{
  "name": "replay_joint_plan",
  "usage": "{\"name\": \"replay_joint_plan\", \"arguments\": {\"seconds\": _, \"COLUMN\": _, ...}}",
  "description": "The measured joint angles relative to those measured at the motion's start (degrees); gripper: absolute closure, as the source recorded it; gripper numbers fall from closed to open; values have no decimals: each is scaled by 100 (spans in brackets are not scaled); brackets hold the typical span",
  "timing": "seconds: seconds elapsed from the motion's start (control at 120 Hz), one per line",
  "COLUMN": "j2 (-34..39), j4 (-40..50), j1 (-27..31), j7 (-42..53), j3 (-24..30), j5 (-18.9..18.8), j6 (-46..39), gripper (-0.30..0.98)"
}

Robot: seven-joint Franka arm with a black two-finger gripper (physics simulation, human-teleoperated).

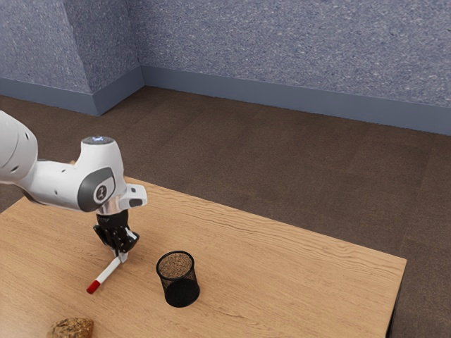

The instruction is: Put the marker into the pen holder.

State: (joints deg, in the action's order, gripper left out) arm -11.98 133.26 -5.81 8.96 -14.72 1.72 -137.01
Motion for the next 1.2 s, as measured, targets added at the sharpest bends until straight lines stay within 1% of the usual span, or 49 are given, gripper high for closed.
{"name": "replay_joint_plan", "arguments": {"seconds": 0.125, "j2": 194, "j4": -31, "j1": 10, "j7": -79, "j3": 38, "j5": -132, "j6": -11, "gripper": 77}}
{"name": "replay_joint_plan", "arguments": {"seconds": 0.208, "j2": 546, "j4": -111, "j1": 29, "j7": -146, "j3": 264, "j5": -278, "j6": -17, "gripper": 78}}
{"name": "replay_joint_plan", "arguments": {"seconds": 0.275, "j2": 1206, "j4": -166, "j1": 111, "j7": -241, "j3": 737, "j5": -409, "j6": 5, "gripper": 78}}
{"name": "replay_joint_plan", "arguments": {"seconds": 0.317, "j2": 1603, "j4": -188, "j1": 266, "j7": -316, "j3": 1181, "j5": -466, "j6": 27, "gripper": 79}}
{"name": "replay_joint_plan", "arguments": {"seconds": 0.358, "j2": 1862, "j4": -204, "j1": 226, "j7": -394, "j3": 1541, "j5": -497, "j6": 41, "gripper": 79}}
{"name": "replay_joint_plan", "arguments": {"seconds": 0.408, "j2": 2002, "j4": -246, "j1": 58, "j7": -492, "j3": 1921, "j5": -507, "j6": 17, "gripper": 79}}
{"name": "replay_joint_plan", "arguments": {"seconds": 0.475, "j2": 2059, "j4": -270, "j1": -24, "j7": -631, "j3": 2425, "j5": -484, "j6": -115, "gripper": 79}}
{"name": "replay_joint_plan", "arguments": {"seconds": 0.533, "j2": 2034, "j4": -258, "j1": -70, "j7": -765, "j3": 2657, "j5": -454, "j6": -211, "gripper": 78}}
{"name": "replay_joint_plan", "arguments": {"seconds": 0.625, "j2": 1987, "j4": -234, "j1": -44, "j7": -969, "j3": 2754, "j5": -438, "j6": -297, "gripper": 78}}
{"name": "replay_joint_plan", "arguments": {"seconds": 0.758, "j2": 1990, "j4": -160, "j1": -24, "j7": -1204, "j3": 2757, "j5": -418, "j6": -345, "gripper": 77}}
{"name": "replay_joint_plan", "arguments": {"seconds": 1.2, "j2": 2044, "j4": 174, "j1": -25, "j7": -1674, "j3": 2524, "j5": -401, "j6": -214, "gripper": 75}}
